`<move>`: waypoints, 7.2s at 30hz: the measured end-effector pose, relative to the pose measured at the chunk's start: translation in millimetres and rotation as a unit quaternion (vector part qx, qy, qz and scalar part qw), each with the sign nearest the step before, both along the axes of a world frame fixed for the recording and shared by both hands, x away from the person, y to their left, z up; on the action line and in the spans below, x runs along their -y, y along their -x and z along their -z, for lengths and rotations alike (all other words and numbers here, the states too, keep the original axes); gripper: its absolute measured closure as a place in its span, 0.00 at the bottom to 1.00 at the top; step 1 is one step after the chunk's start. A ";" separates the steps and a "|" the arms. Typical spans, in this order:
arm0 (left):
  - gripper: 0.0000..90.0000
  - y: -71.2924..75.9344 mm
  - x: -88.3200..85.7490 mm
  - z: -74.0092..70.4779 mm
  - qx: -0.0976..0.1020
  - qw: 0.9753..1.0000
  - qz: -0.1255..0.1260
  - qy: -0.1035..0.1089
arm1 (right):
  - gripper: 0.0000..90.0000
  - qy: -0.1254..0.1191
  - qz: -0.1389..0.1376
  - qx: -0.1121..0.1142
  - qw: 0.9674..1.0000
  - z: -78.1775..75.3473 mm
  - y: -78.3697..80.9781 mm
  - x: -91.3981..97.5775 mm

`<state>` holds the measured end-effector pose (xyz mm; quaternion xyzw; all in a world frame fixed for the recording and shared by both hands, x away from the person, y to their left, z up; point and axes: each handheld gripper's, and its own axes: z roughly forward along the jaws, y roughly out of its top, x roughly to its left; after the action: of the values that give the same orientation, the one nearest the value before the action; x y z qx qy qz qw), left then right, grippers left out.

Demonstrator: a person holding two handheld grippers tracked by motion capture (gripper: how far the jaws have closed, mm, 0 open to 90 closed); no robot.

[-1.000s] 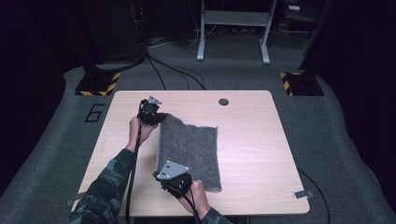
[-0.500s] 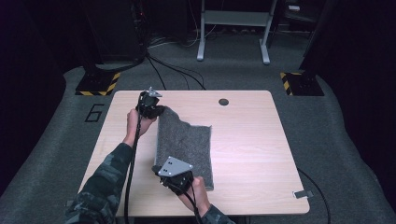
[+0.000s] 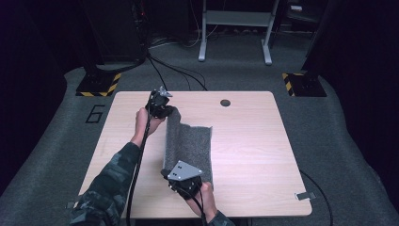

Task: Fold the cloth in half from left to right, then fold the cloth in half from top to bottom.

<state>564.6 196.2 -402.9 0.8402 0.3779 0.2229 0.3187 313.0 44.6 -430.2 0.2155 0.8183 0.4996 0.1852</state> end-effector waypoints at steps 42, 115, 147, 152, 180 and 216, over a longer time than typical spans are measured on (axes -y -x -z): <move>0.94 -18.1 97.7 53.0 -0.042 0.998 0.056 -0.009 | 0.98 0.037 0.085 -0.077 0.993 48.7 -3.8 62.9; 0.16 62.6 16.0 80.8 -0.061 0.998 0.028 0.010 | 0.25 0.060 0.206 -0.148 0.965 73.6 -38.7 126.2; 0.09 156.2 -10.9 94.4 -0.060 0.993 0.089 0.050 | 0.21 0.072 0.210 -0.153 0.963 57.4 -96.2 121.5; 0.05 137.4 -18.4 93.9 -0.063 0.994 0.061 0.059 | 0.17 0.068 0.205 -0.161 0.963 54.2 -113.5 122.5; 0.09 30.9 -15.6 86.9 -0.065 0.993 -0.001 0.098 | 0.15 0.088 0.182 -0.170 0.964 46.7 -207.9 94.5; 0.68 -2.8 6.3 108.0 -0.074 0.996 0.006 0.053 | 0.86 0.099 0.207 -0.201 0.952 77.2 -258.2 75.7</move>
<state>567.4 189.9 -511.0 0.8384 0.4069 0.1376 0.3355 571.1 -31.1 -507.4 0.4568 0.8215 0.3127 0.1365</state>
